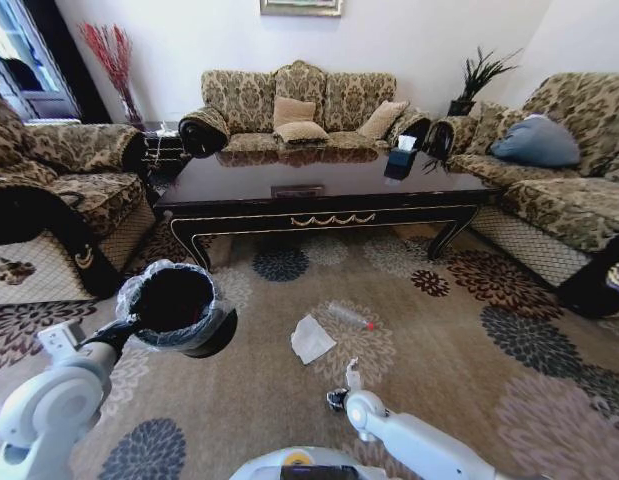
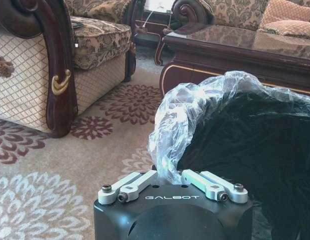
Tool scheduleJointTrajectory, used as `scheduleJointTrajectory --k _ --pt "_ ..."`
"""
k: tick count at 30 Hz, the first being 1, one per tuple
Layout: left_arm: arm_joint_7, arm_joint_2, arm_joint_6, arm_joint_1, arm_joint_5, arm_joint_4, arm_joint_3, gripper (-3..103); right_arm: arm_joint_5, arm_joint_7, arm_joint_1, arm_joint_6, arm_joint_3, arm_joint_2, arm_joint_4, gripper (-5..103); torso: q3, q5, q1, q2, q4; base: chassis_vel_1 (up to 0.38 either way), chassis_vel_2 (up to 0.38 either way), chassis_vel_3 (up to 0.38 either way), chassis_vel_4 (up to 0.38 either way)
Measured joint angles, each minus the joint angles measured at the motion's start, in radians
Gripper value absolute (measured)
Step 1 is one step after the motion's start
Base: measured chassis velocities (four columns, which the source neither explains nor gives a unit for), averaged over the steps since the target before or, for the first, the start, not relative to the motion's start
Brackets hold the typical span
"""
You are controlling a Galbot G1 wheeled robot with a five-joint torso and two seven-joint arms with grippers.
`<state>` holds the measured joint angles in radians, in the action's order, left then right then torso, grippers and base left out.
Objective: Move to the front of the table and pick up the trash from the floor, then place it into the trash bin.
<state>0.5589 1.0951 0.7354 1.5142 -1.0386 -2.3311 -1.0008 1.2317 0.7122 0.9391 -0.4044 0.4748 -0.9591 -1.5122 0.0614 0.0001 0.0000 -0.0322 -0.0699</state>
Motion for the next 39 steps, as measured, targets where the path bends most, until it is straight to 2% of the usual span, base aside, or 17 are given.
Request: scheduleJointTrajectory --k 1,3,6,7,10,27,30,31,33,34,36,39 --pt "0.0 0.0 0.0 0.0 0.002 0.0 0.001 3 -0.002 0.0 0.002 0.0 -0.002 0.001 0.0 71 0.0 0.0 0.0 0.0 0.0 0.0 0.0 0.0 0.0" --pt "0.0 0.0 0.0 0.001 0.003 0.0 0.001 3 -0.002 0.0 0.004 0.0 -0.004 0.001 -0.001 71 0.0 0.0 0.0 0.0 -0.0001 0.0 0.0 0.0 0.0" --pt "-0.001 0.0 0.0 0.003 0.004 -0.003 0.001 3 -0.001 0.006 0.01 0.0 -0.012 0.005 -0.008 88 0.0 0.0 0.0 0.0 -0.0003 0.0 0.0 0.0 0.0" --pt "-0.001 0.0 0.0 0.003 0.004 -0.003 0.001 3 -0.001 0.006 0.01 0.0 -0.012 0.005 -0.008 88 0.0 0.0 0.0 0.0 -0.0003 0.0 0.0 0.0 0.0" --pt "-0.001 0.001 0.0 0.007 0.005 -0.008 0.0 3 0.0 0.014 0.018 0.0 -0.022 0.007 -0.015 99 0.0 0.0 0.0 0.0 -0.0002 0.0 0.0 0.0 0.0" --pt "-0.001 0.003 0.0 0.024 0.01 -0.026 -0.01 3 -0.016 0.016 0.055 0.0 -0.043 0.007 -0.019 102 0.0 -0.0002 0.0 0.0 -0.0001 0.0 0.0 0.0 0.0" --pt "-0.001 0.003 0.0 0.027 0.011 -0.027 -0.014 3 -0.021 0.014 0.055 0.001 -0.045 0.008 -0.019 88 0.0 -0.0002 0.0 0.0 -0.0001 0.0 0.0 0.0 0.0" --pt "-0.001 0.003 0.0 0.027 0.011 -0.027 -0.014 3 -0.021 0.014 0.055 0.001 -0.045 0.008 -0.019 88 0.0 -0.0002 0.0 0.0 -0.0001 0.0 0.0 0.0 0.0" --pt "-0.001 0.003 0.0 0.029 0.011 -0.028 -0.017 3 -0.022 0.012 0.056 0.001 -0.047 0.01 -0.02 77 0.0 -0.0003 0.0 0.0 -0.0001 0.0 0.0 0.0 0.0" --pt "-0.001 0.003 0.0 0.029 0.011 -0.029 -0.018 3 -0.022 0.012 0.056 0.001 -0.048 0.011 -0.021 77 0.0 -0.0003 0.0 0.0 -0.0002 0.0 0.0 0.0 0.0" --pt "-0.001 0.003 0.0 0.029 0.011 -0.029 -0.02 3 -0.024 0.012 0.058 0.002 -0.051 0.014 -0.025 66 0.0 -0.0004 0.0 0.0 -0.0003 0.0 0.0 0.0 0.0" --pt "-0.002 0.003 0.0 0.029 0.011 -0.029 -0.02 3 -0.025 0.012 0.061 0.002 -0.052 0.016 -0.03 63 0.0 -0.0001 0.0 0.0 -0.0001 0.0 0.0 0.0 0.0"
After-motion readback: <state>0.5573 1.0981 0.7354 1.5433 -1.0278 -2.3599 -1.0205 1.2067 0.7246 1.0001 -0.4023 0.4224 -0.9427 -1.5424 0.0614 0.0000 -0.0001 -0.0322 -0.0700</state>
